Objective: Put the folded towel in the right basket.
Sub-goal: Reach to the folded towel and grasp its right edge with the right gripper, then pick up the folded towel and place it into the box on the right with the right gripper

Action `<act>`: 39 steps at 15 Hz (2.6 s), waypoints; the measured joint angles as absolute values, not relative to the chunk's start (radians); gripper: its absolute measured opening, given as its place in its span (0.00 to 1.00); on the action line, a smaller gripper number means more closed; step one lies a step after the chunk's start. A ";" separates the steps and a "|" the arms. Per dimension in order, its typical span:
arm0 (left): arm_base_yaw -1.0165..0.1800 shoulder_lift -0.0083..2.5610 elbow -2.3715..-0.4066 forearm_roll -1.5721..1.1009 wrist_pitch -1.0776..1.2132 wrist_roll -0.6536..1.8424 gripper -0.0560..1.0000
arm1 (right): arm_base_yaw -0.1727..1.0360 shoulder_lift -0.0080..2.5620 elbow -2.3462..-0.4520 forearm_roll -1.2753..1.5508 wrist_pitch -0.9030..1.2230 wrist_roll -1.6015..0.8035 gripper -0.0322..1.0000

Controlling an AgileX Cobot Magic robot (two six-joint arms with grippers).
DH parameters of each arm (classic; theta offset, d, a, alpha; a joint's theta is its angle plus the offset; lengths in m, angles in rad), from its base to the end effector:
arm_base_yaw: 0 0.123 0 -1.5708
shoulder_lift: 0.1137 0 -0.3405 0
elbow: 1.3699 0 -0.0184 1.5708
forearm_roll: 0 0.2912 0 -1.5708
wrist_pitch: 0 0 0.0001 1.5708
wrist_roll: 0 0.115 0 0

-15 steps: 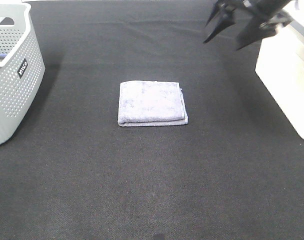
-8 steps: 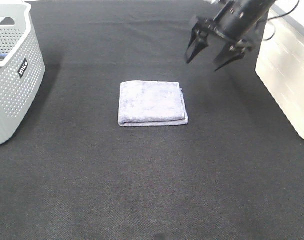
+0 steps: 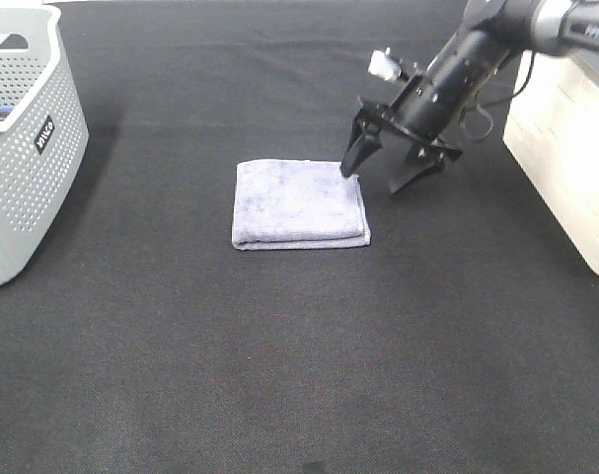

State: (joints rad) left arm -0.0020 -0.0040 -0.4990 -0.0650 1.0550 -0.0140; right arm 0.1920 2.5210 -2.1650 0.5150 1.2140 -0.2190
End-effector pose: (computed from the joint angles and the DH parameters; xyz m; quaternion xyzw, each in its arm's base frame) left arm -0.0041 -0.0065 0.2862 -0.0039 0.8505 -0.0367 0.5247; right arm 0.5759 0.1660 0.1276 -0.1204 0.9618 0.2417 0.0458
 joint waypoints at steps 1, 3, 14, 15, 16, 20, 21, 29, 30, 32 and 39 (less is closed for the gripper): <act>-0.002 -0.004 -0.499 -0.065 1.055 -0.014 0.97 | 0.192 2.537 -2.165 0.523 1.215 -0.222 0.77; -0.002 -0.004 -0.499 -0.065 1.055 -0.014 0.97 | 0.192 2.568 -2.165 0.525 1.211 -0.226 0.77; -0.002 -0.004 -0.499 -0.065 1.055 -0.014 0.97 | 0.239 2.615 -2.177 0.625 1.170 -0.270 0.53; -0.002 -0.004 -0.499 -0.065 1.055 -0.014 0.97 | 0.241 2.619 -2.177 0.626 1.163 -0.265 0.42; -0.002 -0.004 -0.499 -0.065 1.055 -0.014 0.97 | 0.241 2.620 -2.177 0.620 1.160 -0.256 0.28; -0.002 -0.004 -0.499 -0.065 1.055 -0.014 0.97 | 0.240 2.601 -2.174 0.581 1.157 -0.244 0.10; -0.002 -0.004 -0.499 -0.065 1.055 -0.014 0.97 | 0.240 2.580 -2.174 0.565 1.157 -0.247 0.10; -0.002 -0.004 -0.499 -0.065 1.055 -0.014 0.97 | 0.236 2.191 -2.174 0.325 1.170 -0.237 0.10; -0.002 -0.004 -0.499 -0.065 1.055 -0.014 0.97 | 0.229 2.137 -2.174 0.311 1.181 -0.228 0.10; -0.002 -0.004 -0.499 -0.065 1.055 -0.014 0.97 | 0.187 2.052 -2.174 0.280 1.203 -0.210 0.10; -0.002 -0.004 -0.499 -0.065 1.055 -0.014 0.97 | -0.127 1.890 -2.174 0.215 1.222 -0.183 0.10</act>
State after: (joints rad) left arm -0.0020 -0.0040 -0.4990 -0.0650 1.0550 -0.0140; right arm -0.1270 1.8900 -2.1740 0.2150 1.2220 -0.1830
